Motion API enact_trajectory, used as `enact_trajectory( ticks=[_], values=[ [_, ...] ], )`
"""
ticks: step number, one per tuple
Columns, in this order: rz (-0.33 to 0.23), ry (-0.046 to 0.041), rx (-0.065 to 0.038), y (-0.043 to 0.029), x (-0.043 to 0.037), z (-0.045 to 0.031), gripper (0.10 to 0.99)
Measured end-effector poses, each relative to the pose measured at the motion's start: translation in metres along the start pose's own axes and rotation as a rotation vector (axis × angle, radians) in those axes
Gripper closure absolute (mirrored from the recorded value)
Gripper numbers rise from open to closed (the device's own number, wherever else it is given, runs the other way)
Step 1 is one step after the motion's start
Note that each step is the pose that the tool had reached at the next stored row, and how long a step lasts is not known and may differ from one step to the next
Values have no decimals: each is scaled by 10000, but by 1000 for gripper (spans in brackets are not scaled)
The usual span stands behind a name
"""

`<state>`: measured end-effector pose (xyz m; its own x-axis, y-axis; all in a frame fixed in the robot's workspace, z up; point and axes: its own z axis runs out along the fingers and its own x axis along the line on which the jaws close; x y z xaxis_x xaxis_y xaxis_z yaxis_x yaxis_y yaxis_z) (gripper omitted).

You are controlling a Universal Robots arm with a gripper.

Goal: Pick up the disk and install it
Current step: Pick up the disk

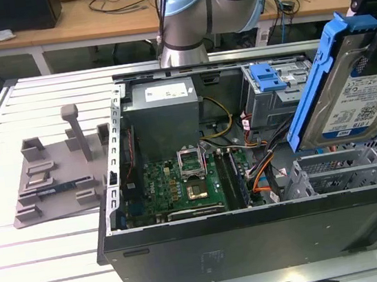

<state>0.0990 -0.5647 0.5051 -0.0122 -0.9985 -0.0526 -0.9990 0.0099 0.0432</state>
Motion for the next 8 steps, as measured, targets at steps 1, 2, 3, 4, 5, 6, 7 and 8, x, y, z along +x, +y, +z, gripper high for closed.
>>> enact_trajectory(
  ticks=[1,2,3,4,5,6,7,8],
  values=[
    [-2,10,0,-19,-30,29,722],
    [-2,17,0,-28,-43,43,722],
    [-2,28,0,-38,-58,57,722],
    [-4,39,-1,-49,-77,77,722],
    [-5,49,-1,-57,-93,95,722],
    [-7,67,-1,-72,-124,126,722],
    [-7,89,-1,-106,-161,161,722],
    [-8,105,-1,-136,-172,177,722]
  ],
)
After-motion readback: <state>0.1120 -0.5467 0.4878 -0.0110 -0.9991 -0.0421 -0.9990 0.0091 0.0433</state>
